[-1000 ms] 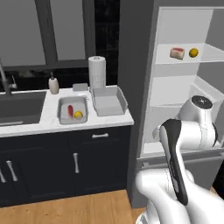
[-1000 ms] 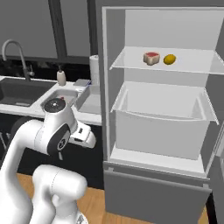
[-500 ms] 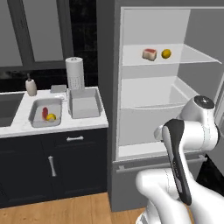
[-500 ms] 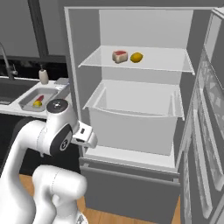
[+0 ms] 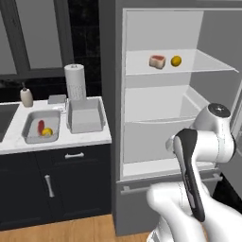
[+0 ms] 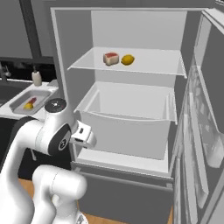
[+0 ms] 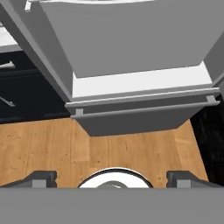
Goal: Place one lemon and one steak in each tupperware on the nearby counter, to pack two identical lunches.
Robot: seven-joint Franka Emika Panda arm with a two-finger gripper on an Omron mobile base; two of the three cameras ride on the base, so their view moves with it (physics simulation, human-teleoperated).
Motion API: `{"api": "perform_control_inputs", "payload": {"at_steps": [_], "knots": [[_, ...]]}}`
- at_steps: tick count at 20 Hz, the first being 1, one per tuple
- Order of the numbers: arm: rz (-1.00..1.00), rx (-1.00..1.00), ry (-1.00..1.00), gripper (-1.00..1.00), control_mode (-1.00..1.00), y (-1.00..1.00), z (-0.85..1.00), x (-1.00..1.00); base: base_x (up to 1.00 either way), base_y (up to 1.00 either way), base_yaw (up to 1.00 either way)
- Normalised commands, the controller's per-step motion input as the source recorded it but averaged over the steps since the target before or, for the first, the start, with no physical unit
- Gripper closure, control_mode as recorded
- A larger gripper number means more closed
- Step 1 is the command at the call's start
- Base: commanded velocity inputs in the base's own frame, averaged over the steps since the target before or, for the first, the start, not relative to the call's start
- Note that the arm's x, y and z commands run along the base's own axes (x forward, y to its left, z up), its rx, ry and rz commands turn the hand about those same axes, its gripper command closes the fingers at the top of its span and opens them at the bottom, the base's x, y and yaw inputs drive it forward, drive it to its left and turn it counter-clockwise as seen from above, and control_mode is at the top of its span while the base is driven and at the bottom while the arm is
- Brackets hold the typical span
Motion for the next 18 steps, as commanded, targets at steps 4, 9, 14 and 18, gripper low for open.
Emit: {"api": "perform_control_inputs", "payload": {"at_steps": [4, 9, 14, 18], "knots": [[0.00, 0.00, 0.00, -1.00, 1.00, 0.00, 0.00, 0.00, 0.54, -0.08, 0.00], [0.00, 0.00, 0.00, -1.00, 1.00, 0.00, 0.00, 0.00, 0.73, -0.13, 0.00], [0.00, 0.00, 0.00, -1.00, 1.00, 0.00, 0.00, 0.00, 0.54, -0.44, 0.00], [0.00, 0.04, -0.11, -1.00, -1.00, -0.19, 0.58, 0.14, 0.12, -0.09, 0.00]]}}
